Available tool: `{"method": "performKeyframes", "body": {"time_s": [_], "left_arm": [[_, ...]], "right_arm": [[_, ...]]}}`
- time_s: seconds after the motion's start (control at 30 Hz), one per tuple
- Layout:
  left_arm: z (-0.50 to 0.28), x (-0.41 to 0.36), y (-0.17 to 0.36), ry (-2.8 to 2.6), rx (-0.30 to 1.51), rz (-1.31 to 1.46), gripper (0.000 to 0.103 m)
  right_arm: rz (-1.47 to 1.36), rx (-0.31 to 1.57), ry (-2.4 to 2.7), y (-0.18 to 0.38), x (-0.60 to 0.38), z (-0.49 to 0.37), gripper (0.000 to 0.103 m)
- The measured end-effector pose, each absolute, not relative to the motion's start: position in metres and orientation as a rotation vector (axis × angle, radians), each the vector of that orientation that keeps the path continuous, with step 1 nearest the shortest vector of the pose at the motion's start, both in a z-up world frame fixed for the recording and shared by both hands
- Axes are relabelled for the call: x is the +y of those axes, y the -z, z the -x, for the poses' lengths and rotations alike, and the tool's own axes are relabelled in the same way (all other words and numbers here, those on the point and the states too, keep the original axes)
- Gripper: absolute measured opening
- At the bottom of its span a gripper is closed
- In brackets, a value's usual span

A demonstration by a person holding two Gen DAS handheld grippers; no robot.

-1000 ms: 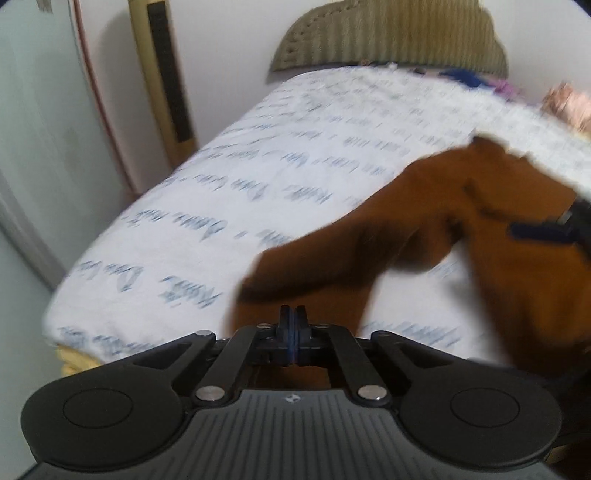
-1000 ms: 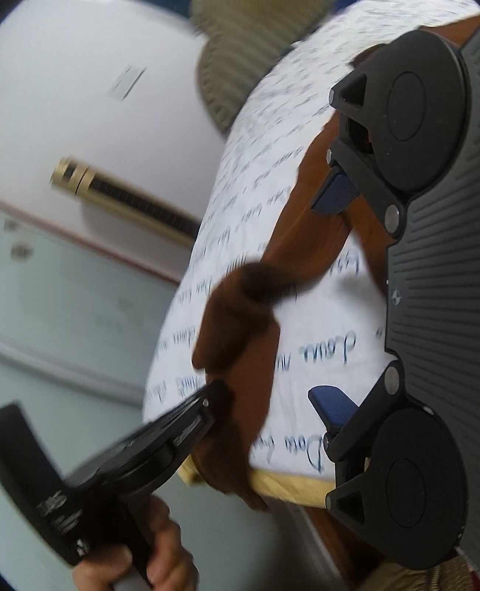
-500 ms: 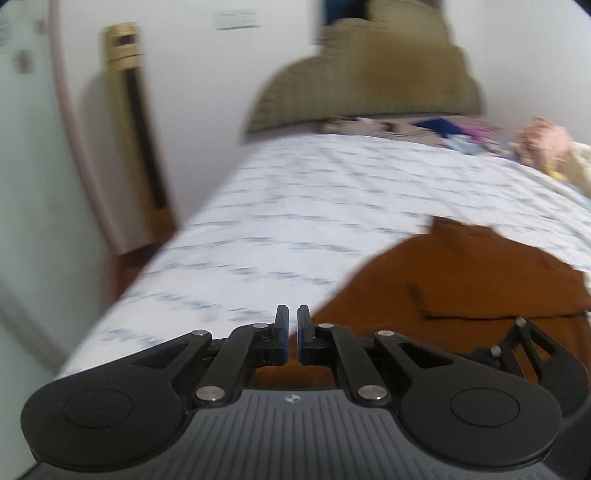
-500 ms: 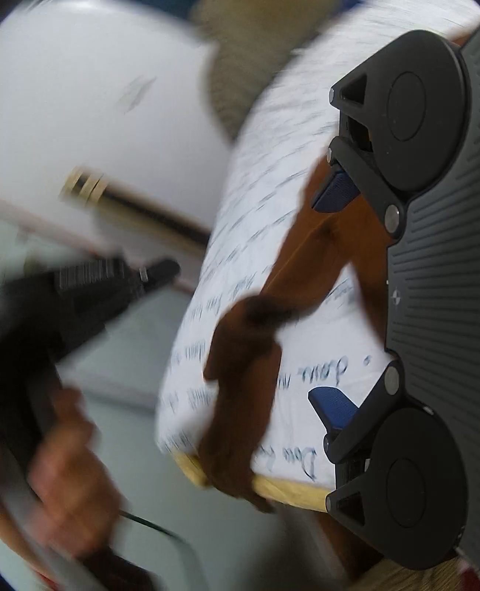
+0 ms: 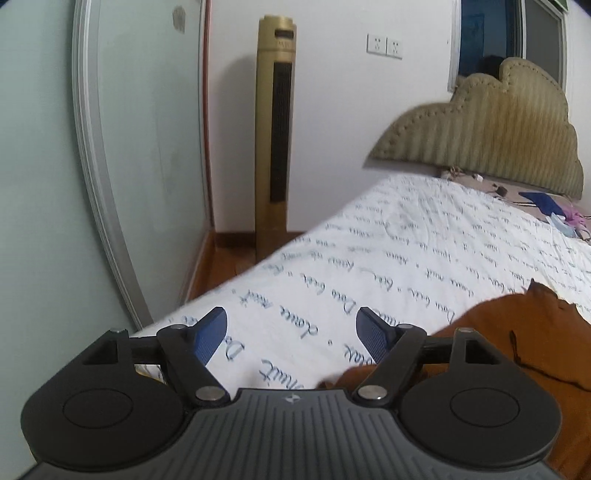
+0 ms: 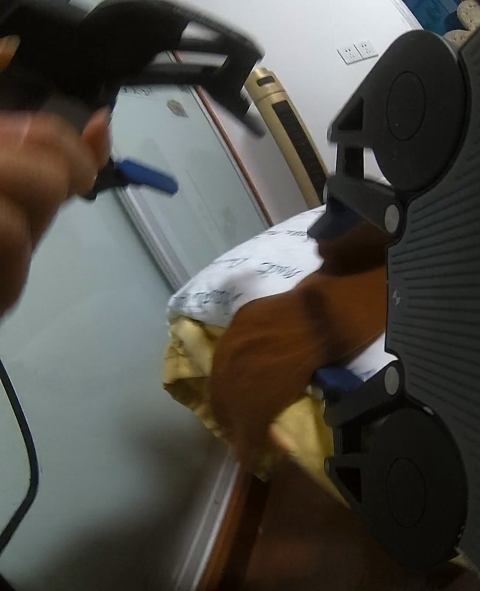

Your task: Fold small clothes

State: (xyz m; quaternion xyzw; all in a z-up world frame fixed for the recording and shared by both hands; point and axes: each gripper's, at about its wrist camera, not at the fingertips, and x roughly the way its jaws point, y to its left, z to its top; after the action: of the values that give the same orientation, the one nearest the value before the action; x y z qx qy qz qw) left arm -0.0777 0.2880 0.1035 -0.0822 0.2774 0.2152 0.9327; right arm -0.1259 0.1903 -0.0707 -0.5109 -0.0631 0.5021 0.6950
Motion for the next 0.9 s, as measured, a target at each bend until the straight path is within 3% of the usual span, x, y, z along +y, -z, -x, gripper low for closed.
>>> {"method": "performKeyframes", "body": {"time_s": [0.07,0.37,0.57,0.67,0.73,0.9], "left_arm": [[0.076,0.279,-0.109,-0.443,0.543,0.146,0.077],[0.058,0.240,-0.120,-0.334,0.485,0.097,0.078],[0.018,0.198,-0.090,-0.201,0.597,0.047,0.079],[-0.002,0.168,-0.066,-0.122,0.665,0.005,0.079],[-0.015,0.148,-0.050,-0.082,0.709,-0.019,0.079],[-0.041,0.110,-0.018,-0.063,0.768,-0.085,0.079]], "right_arm": [[1.040,-0.007,-1.155,0.061,0.196,0.116,0.006],[-0.018,0.501,-1.030,-0.052,0.076,-0.027,0.005],[-0.606,0.695,-0.690,-0.030,-0.080,-0.087,0.007],[-0.570,0.727,-0.526,-0.006,-0.119,-0.077,0.017],[-0.477,0.751,-0.453,0.010,-0.117,-0.071,0.019],[-0.167,0.684,-0.350,0.015,-0.104,-0.060,0.051]]}}
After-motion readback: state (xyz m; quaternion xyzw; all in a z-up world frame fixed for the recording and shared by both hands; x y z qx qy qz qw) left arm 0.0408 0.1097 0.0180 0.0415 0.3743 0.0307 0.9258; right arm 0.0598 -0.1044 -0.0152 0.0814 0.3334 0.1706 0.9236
